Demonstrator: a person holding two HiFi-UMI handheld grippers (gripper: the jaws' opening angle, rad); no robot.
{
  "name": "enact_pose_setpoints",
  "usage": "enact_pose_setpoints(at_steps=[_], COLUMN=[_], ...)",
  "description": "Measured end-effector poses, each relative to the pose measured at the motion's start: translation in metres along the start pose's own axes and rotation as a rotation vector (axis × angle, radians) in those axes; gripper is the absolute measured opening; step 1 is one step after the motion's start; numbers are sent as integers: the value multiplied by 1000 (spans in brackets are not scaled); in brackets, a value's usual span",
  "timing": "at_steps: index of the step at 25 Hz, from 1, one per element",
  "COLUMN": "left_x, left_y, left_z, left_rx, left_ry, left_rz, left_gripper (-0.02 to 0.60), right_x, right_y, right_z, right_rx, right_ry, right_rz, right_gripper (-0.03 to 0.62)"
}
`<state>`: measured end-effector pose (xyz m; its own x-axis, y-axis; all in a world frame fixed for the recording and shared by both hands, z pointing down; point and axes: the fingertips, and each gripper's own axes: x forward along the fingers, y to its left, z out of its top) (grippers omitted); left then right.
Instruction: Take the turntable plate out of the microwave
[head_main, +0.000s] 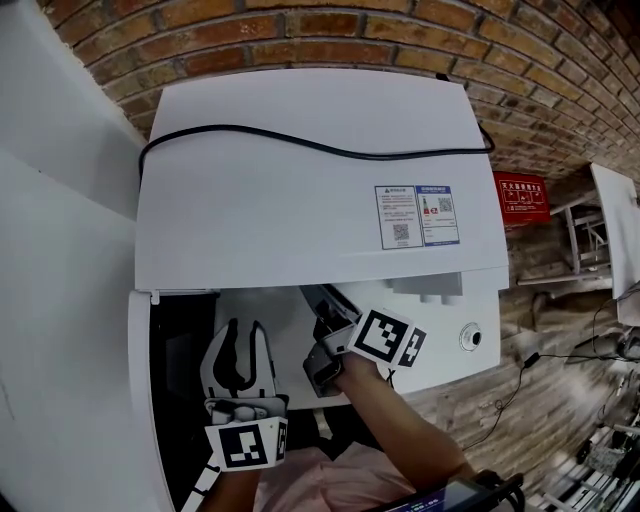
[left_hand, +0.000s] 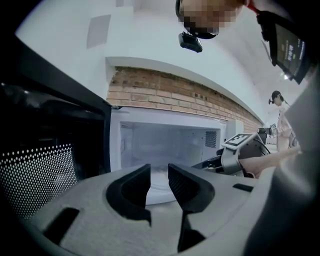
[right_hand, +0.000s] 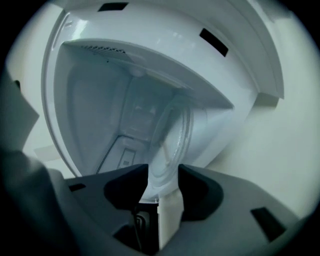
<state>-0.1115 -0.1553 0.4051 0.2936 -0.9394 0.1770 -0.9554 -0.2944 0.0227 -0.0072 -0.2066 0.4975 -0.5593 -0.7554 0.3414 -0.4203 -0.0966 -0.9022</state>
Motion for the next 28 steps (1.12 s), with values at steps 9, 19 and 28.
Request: enact_pose_setpoints(at_steps=[9, 19, 28], left_x=[-3, -5, -4], left_y=[4, 9, 10], left_z=[0, 1, 1], left_rx=[-1, -5, -13], left_ry=[4, -1, -1], left_rz=[8, 15, 13], left_gripper=[101, 101, 98], right_x=[7, 5, 10], right_y=[-13, -8, -22], right_z=[3, 27, 34], right_rx=[76, -12, 61], right_ry=[-17, -80, -22], right_rz=[-88, -103, -143], right_gripper=[57, 118, 32])
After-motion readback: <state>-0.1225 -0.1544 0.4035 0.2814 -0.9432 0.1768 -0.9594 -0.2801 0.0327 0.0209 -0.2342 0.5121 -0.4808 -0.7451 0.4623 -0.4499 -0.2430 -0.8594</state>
